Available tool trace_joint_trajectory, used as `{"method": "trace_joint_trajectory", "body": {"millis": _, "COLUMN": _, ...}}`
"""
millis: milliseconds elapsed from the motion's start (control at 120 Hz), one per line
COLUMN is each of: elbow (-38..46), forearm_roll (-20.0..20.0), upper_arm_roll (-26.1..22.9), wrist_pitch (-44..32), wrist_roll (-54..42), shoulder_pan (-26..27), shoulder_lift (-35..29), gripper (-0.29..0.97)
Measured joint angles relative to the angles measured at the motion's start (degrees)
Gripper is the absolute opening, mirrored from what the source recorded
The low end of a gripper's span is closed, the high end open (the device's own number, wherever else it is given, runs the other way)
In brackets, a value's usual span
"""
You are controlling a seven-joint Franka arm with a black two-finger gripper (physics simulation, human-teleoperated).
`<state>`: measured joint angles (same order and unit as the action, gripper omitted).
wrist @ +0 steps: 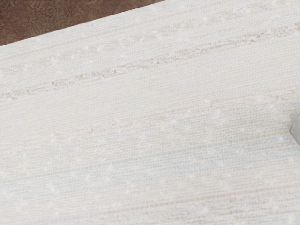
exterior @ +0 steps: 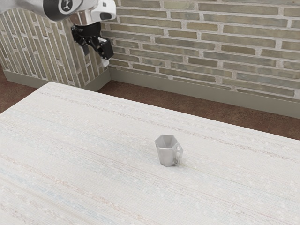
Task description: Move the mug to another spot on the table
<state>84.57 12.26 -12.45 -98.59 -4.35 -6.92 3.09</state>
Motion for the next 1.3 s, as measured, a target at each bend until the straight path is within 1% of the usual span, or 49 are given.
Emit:
{"method": "trace_joint_trajectory", "body": {"millis": 142, "elbow": 0.1, "forearm_roll": 0.1, "upper_arm_roll": -2.3, "wrist_pitch": -0.6, "wrist_roll": -0.9, "shoulder_pan": -1.1, "shoulder_lift": 2.0, "gripper": 0.68}}
{"method": "trace_joint_trajectory", "body": {"millis": 300, "elbow": 0.1, "forearm_roll": 0.3, "upper_arm_roll": -4.9, "wrist_pitch": -1.9, "wrist_roll": -1.5, "shoulder_pan": -0.4, "shoulder_lift": 10.5, "gripper": 0.68}}
{"method": "trace_joint_trajectory", "body": {"millis": 383, "elbow": 0.1, "forearm_roll": 0.3, "upper_arm_roll": -7.0, "wrist_pitch": -3.0, "wrist_roll": -1.7, "shoulder_pan": -0.5, "shoulder_lift": 14.5, "gripper": 0.68}}
{"method": "trace_joint_trajectory", "body": {"millis": 567, "elbow": 0.1, "forearm_roll": 0.4, "upper_arm_roll": -13.1, "wrist_pitch": -4.3, "wrist_roll": -1.7, "shoulder_pan": -0.3, "shoulder_lift": 19.2, "gripper": 0.68}}
{"method": "trace_joint_trajectory", "body": {"millis": 642, "elbow": -1.3, "forearm_roll": 2.6, "upper_arm_roll": -16.6, "wrist_pitch": -4.5, "wrist_roll": -2.4, "shoulder_pan": -0.3, "shoulder_lift": 21.9, "gripper": 0.68}}
{"method": "trace_joint_trajectory", "body": {"millis": 742, "elbow": -3.0, "forearm_roll": 6.0, "upper_arm_roll": -19.8, "wrist_pitch": -4.7, "wrist_roll": -5.3, "shoulder_pan": 0.1, "shoulder_lift": 24.2, "gripper": 0.68}}
{"method": "trace_joint_trajectory", "body": {"millis": 825, "elbow": -5.9, "forearm_roll": 8.0, "upper_arm_roll": -21.5, "wrist_pitch": -4.9, "wrist_roll": -9.3, "shoulder_pan": 2.4, "shoulder_lift": 27.6, "gripper": 0.68}}
{"method": "trace_joint_trajectory", "body": {"millis": 917, "elbow": -6.7, "forearm_roll": 9.9, "upper_arm_roll": -23.3, "wrist_pitch": -4.7, "wrist_roll": -14.3, "shoulder_pan": 3.6, "shoulder_lift": 31.2, "gripper": 0.68}}
{"method": "trace_joint_trajectory", "body": {"millis": 1008, "elbow": -6.4, "forearm_roll": 13.5, "upper_arm_roll": -25.3, "wrist_pitch": -3.4, "wrist_roll": -18.9, "shoulder_pan": 5.2, "shoulder_lift": 33.7, "gripper": 0.68}}
{"method": "trace_joint_trajectory", "body": {"millis": 1100, "elbow": -6.6, "forearm_roll": 17.4, "upper_arm_roll": -25.8, "wrist_pitch": -2.4, "wrist_roll": -23.1, "shoulder_pan": 5.7, "shoulder_lift": 37.2, "gripper": 0.68}}
{"method": "trace_joint_trajectory", "body": {"millis": 1200, "elbow": -9.4, "forearm_roll": 21.3, "upper_arm_roll": -26.2, "wrist_pitch": -2.1, "wrist_roll": -27.3, "shoulder_pan": 5.8, "shoulder_lift": 40.2, "gripper": 0.68}}
{"method": "trace_joint_trajectory", "body": {"millis": 1300, "elbow": -11.7, "forearm_roll": 24.8, "upper_arm_roll": -28.4, "wrist_pitch": -2.0, "wrist_roll": -31.1, "shoulder_pan": 5.9, "shoulder_lift": 43.0, "gripper": 0.68}}
